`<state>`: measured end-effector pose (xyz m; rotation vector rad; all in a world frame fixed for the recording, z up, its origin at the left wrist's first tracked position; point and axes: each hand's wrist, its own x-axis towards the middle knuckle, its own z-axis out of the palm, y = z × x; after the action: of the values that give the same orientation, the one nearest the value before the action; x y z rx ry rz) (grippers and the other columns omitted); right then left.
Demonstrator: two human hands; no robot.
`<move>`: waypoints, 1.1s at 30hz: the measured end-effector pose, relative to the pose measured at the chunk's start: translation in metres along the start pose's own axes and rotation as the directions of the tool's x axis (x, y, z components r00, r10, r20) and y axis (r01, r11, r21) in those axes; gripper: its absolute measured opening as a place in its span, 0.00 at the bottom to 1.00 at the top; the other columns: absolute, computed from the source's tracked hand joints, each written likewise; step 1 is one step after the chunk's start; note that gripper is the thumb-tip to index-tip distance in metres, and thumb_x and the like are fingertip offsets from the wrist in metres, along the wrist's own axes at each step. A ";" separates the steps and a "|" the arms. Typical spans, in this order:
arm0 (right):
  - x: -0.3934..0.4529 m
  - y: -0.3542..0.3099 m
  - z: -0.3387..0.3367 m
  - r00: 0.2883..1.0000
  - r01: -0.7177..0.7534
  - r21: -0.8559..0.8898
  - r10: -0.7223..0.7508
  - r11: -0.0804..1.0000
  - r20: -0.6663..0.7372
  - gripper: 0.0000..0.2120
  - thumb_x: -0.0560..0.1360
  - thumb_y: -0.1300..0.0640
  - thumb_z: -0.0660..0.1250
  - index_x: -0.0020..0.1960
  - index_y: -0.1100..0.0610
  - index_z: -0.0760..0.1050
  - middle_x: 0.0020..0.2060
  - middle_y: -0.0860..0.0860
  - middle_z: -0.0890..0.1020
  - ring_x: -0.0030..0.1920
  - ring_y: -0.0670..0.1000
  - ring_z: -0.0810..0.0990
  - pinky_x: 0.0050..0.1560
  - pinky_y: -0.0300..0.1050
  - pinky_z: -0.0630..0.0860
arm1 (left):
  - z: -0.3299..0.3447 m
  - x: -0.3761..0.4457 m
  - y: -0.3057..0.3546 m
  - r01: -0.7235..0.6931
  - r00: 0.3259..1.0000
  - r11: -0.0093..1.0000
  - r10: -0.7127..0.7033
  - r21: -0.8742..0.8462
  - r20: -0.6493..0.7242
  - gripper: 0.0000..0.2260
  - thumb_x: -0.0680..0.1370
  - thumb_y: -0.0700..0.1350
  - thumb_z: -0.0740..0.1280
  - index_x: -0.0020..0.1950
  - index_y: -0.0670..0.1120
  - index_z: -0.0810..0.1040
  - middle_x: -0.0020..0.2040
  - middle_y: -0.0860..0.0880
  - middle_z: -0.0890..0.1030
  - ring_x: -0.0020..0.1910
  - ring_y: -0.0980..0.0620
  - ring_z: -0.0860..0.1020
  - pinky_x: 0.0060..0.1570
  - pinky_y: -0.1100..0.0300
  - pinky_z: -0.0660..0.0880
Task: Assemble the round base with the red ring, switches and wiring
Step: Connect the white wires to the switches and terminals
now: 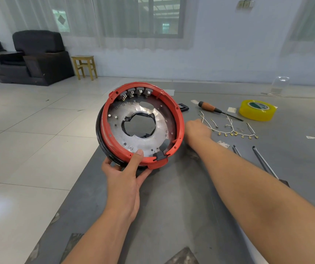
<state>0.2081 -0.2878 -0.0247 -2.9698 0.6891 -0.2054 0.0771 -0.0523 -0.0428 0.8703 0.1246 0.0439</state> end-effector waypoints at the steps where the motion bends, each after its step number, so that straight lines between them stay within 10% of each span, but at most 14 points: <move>1: -0.004 0.000 0.001 1.000 0.008 0.000 -0.008 1.000 0.012 0.18 0.81 0.62 0.58 0.68 0.59 0.76 0.67 0.61 0.71 0.65 0.63 0.77 0.60 0.56 0.76 | 0.000 0.000 0.000 0.000 1.000 1.000 0.000 0.001 -0.001 0.29 0.77 0.39 0.77 0.72 0.50 0.66 0.64 0.46 0.80 0.53 0.50 0.87 0.48 0.48 0.86; 9: -0.058 -0.002 0.010 0.994 0.064 0.268 -0.037 0.961 -0.106 0.12 0.82 0.62 0.62 0.63 0.65 0.73 0.62 0.63 0.72 0.58 0.67 0.78 0.54 0.55 0.74 | 0.000 0.000 0.000 -0.010 1.000 1.000 0.010 -0.004 -0.011 0.24 0.77 0.38 0.77 0.65 0.53 0.67 0.66 0.48 0.78 0.60 0.49 0.85 0.46 0.50 0.85; 14: -0.090 0.001 0.010 0.985 0.065 0.646 0.055 0.760 -0.163 0.10 0.77 0.58 0.62 0.38 0.60 0.71 0.38 0.57 0.79 0.42 0.61 0.76 0.38 0.49 0.66 | -0.001 -0.002 0.004 -0.018 0.999 1.000 0.017 -0.022 -0.045 0.29 0.77 0.38 0.77 0.70 0.50 0.65 0.66 0.48 0.78 0.62 0.48 0.83 0.47 0.49 0.85; 19: -0.114 0.004 0.006 0.989 -0.138 0.988 0.064 0.071 0.133 0.07 0.77 0.63 0.66 0.40 0.60 0.79 0.32 0.52 0.83 0.35 0.50 0.83 0.44 0.45 0.80 | -0.003 -0.003 0.004 -0.013 0.997 0.999 0.010 -0.034 -0.077 0.26 0.77 0.39 0.77 0.66 0.51 0.66 0.68 0.47 0.77 0.65 0.45 0.81 0.46 0.49 0.85; 24: -0.122 0.026 -0.004 0.946 -0.319 0.839 -0.196 -0.441 0.256 0.06 0.80 0.67 0.67 0.56 0.63 0.78 0.39 0.55 0.82 0.35 0.48 0.82 0.38 0.36 0.81 | -0.008 0.000 0.008 0.001 0.997 0.999 -0.003 -0.034 -0.081 0.25 0.77 0.39 0.77 0.66 0.53 0.67 0.71 0.45 0.76 0.67 0.44 0.80 0.47 0.48 0.85; 33: -0.129 0.032 -0.014 0.854 -0.496 0.727 -0.421 -0.474 0.307 0.06 0.73 0.64 0.72 0.50 0.61 0.81 0.41 0.55 0.83 0.36 0.48 0.83 0.36 0.36 0.80 | -0.017 0.004 0.013 0.027 0.999 1.000 -0.026 0.015 -0.043 0.30 0.77 0.39 0.78 0.73 0.51 0.66 0.70 0.46 0.78 0.66 0.43 0.81 0.52 0.42 0.85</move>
<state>0.0778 -0.2600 -0.0291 -0.8159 0.1465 0.0796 0.0788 -0.0309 -0.0438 0.8837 0.1770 0.0372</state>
